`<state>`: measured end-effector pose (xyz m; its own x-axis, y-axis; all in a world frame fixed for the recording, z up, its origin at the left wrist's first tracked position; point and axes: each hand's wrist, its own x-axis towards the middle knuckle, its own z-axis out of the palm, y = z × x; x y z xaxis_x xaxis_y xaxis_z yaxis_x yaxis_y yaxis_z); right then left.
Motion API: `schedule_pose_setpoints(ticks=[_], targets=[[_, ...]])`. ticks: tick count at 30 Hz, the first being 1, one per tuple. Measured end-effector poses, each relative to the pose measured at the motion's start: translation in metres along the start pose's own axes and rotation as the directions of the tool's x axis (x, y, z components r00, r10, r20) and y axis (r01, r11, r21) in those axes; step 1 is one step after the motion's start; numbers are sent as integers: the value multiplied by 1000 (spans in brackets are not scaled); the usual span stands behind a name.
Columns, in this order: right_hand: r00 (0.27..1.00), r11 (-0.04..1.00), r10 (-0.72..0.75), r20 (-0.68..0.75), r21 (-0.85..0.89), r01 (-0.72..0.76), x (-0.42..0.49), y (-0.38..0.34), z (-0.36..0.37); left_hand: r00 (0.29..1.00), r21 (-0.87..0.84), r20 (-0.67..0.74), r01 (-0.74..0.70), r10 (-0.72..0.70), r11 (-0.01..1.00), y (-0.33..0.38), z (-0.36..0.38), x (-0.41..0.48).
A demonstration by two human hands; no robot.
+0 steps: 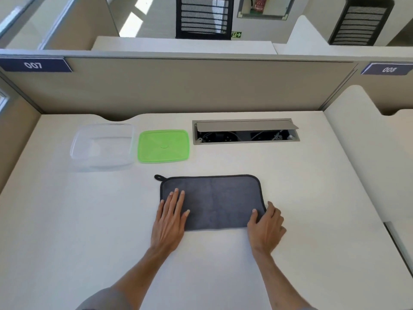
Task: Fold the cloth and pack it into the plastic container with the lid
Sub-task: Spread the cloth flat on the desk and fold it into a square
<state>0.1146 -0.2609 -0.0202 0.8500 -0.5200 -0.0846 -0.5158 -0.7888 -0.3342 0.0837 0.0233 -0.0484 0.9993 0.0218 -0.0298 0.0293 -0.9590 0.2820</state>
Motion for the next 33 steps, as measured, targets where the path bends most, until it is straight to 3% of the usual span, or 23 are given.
schedule_pose_setpoints(ticks=[5,10,14,18,22,25,28,31,33], targets=[[966,964,240,97,96,-249,6,-2,-12,1000,44,-6,3,-3,999,-6,0,-5],[864,883,386,323,142,-448,20,-1,-26,997,70,6,-81,80,994,9,0,-9],[823,831,376,425,238,-503,24,0,-37,959,75,82,-279,273,957,27,4,-15],[839,767,324,437,398,-504,21,-5,-43,861,69,235,-478,452,875,35,11,-23],[852,668,324,411,539,-514,18,-18,-45,829,31,283,-510,482,859,32,9,-29],[901,670,233,366,612,-421,6,-35,-51,797,-12,319,-537,513,843,29,5,-30],[952,712,109,285,646,-275,-12,-59,-58,847,-135,235,-456,476,879,27,-4,-26],[971,806,-56,232,585,-93,-30,-84,-60,990,-425,19,-118,139,897,31,-29,-10],[966,861,-167,198,507,45,-44,-100,-56,999,-590,3,43,-51,806,36,-50,8]])
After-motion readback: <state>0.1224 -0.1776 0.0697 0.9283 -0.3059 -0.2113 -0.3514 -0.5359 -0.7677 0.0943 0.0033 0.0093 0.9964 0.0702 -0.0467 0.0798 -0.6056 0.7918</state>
